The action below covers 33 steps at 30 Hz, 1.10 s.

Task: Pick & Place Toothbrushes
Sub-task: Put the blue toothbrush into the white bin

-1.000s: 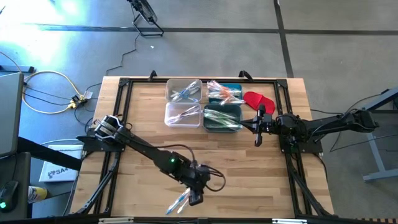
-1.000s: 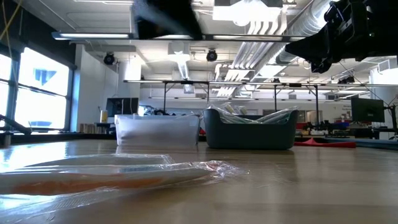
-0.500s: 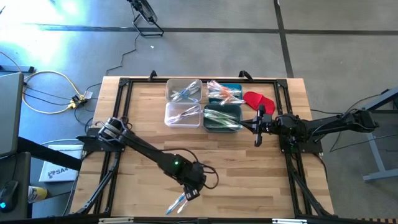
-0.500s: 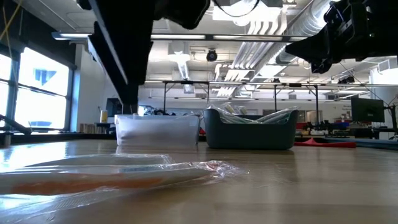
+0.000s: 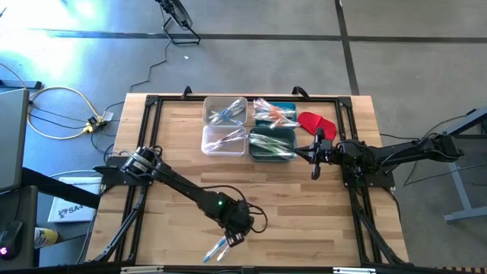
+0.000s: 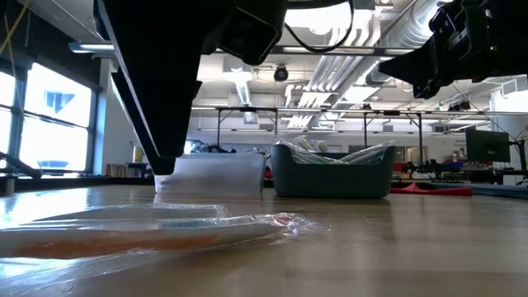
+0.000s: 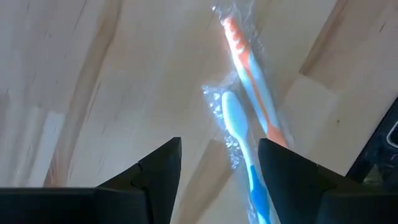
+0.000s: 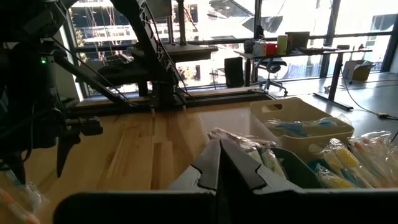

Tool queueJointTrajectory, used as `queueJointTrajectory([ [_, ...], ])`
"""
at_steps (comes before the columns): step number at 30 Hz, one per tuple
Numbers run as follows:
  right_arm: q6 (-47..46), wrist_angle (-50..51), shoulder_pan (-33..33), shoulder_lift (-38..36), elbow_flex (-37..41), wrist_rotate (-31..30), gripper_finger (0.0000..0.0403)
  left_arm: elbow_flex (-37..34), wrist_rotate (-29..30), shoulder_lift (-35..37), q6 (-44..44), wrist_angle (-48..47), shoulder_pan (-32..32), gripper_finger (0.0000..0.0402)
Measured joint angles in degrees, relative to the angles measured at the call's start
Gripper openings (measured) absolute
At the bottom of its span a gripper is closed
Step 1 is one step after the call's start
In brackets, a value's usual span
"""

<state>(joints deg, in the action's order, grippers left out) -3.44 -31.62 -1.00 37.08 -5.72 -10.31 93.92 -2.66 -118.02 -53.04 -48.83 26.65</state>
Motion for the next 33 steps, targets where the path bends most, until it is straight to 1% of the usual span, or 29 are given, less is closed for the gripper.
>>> queueJointTrajectory([
  [14,0.0,-0.1,0.0,0.0,0.0,0.0,0.0004,0.1,-0.3,-0.7,0.0,1.4,0.0,0.0207],
  [21,0.0,0.0,0.0,0.0,0.0,0.0,0.0004,0.0,-3.9,-3.2,0.3,2.3,0.0,0.0207],
  [33,-0.9,0.1,0.0,0.0,0.0,0.0,0.0004,0.1,-3.4,-3.1,2.4,2.4,-0.2,0.0207],
])
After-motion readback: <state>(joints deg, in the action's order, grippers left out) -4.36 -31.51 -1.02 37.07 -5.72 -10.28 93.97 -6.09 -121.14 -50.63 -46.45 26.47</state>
